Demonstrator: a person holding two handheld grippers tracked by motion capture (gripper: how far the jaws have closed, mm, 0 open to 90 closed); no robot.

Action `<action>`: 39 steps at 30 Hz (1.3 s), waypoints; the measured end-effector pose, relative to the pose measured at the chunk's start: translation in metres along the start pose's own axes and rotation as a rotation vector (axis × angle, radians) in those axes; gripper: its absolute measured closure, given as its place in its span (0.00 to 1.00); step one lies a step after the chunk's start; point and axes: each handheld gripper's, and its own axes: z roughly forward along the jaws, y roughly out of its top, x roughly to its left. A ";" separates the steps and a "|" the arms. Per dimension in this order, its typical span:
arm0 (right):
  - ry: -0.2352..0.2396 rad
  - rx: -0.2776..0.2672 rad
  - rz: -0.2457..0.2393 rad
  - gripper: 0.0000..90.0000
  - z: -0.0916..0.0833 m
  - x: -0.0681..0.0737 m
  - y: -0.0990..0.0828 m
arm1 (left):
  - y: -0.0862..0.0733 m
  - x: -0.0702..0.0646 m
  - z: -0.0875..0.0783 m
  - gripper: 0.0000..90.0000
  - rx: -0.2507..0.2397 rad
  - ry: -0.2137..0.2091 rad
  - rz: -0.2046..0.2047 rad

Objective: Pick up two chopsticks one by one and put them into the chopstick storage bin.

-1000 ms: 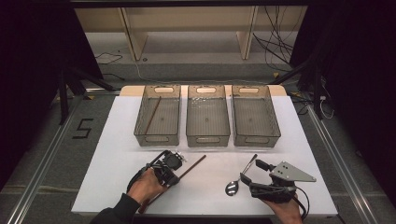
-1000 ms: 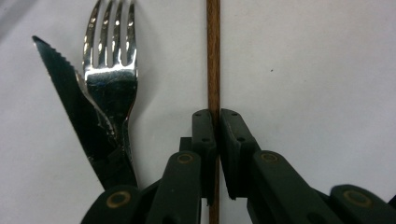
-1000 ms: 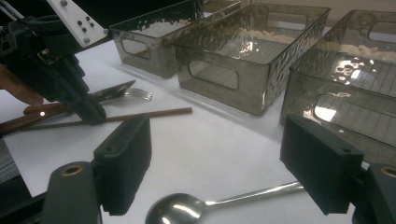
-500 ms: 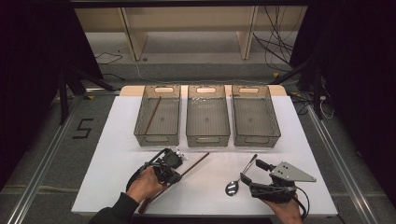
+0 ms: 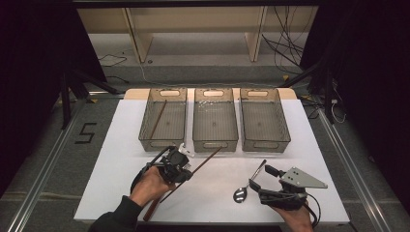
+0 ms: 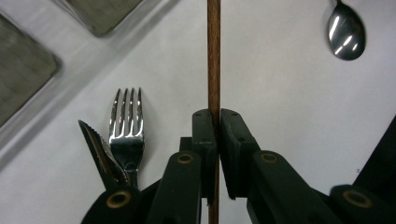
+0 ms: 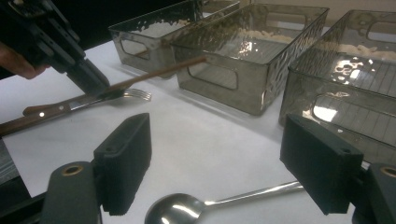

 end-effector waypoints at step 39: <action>0.004 -0.005 0.015 0.28 0.000 -0.002 0.000 | 0.055 0.111 -0.072 0.94 -0.222 0.129 -0.174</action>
